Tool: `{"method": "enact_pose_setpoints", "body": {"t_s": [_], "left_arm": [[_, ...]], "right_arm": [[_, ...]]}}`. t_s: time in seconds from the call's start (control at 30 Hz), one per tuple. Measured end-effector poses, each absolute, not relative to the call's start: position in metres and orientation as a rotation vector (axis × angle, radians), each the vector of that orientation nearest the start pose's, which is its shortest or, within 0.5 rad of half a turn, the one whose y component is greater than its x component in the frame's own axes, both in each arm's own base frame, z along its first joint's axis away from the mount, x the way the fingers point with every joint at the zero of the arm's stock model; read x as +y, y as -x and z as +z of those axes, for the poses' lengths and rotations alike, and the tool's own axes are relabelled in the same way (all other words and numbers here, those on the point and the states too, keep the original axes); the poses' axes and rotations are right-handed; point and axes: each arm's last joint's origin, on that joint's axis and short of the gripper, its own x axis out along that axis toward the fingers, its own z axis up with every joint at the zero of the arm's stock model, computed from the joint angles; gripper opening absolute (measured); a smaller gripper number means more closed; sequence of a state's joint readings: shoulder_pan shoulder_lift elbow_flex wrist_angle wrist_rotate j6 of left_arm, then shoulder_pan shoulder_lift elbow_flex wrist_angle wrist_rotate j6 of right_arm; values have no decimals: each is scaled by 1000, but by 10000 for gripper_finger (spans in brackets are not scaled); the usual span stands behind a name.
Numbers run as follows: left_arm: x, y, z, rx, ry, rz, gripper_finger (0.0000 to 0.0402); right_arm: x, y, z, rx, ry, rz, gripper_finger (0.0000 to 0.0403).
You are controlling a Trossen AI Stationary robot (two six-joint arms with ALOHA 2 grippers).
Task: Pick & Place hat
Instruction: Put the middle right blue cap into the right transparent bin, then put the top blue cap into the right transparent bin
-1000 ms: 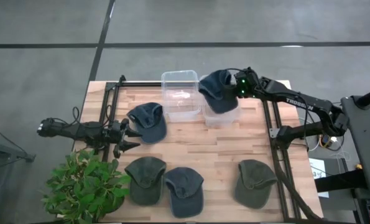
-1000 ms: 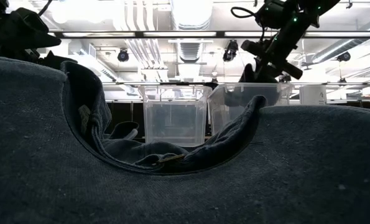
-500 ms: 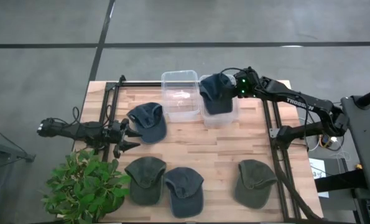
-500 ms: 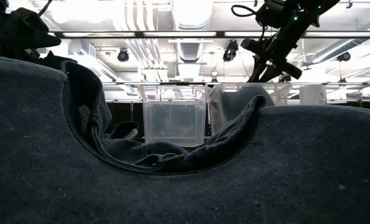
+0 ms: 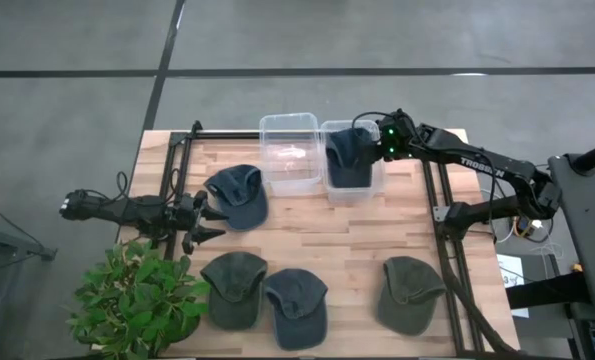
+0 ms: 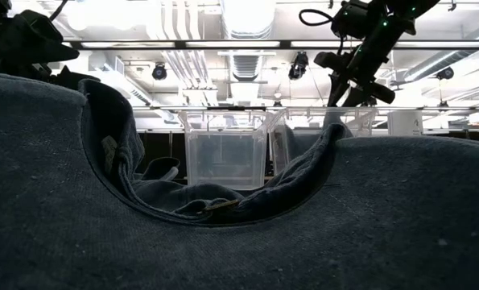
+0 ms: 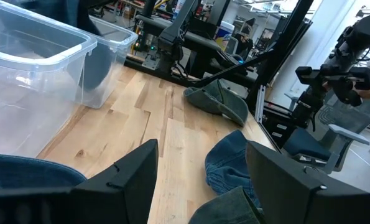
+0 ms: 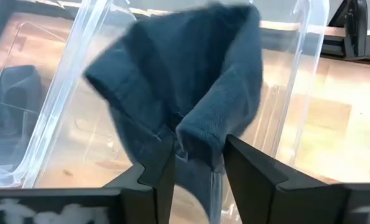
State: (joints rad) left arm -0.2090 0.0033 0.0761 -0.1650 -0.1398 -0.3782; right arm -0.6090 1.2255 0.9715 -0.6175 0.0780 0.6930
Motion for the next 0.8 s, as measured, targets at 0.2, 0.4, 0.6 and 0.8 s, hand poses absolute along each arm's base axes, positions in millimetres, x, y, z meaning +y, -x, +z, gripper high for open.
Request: {"method": "enact_pose_setpoints", "body": {"t_s": [0.2, 0.4, 0.6, 0.8], "left_arm": [[-15, -91, 173, 103, 362, -51, 236], [-15, -91, 173, 103, 362, -51, 236], [-15, -91, 173, 103, 362, -51, 236], [-15, -91, 173, 105, 462, -46, 236]], "right_arm": [[-141, -199, 277, 618, -858, -926, 150], [-141, -199, 289, 621, -846, -921, 150], [-140, -201, 314, 617, -788, -837, 135], [-131, -205, 348, 584, -656, -569, 120]]}}
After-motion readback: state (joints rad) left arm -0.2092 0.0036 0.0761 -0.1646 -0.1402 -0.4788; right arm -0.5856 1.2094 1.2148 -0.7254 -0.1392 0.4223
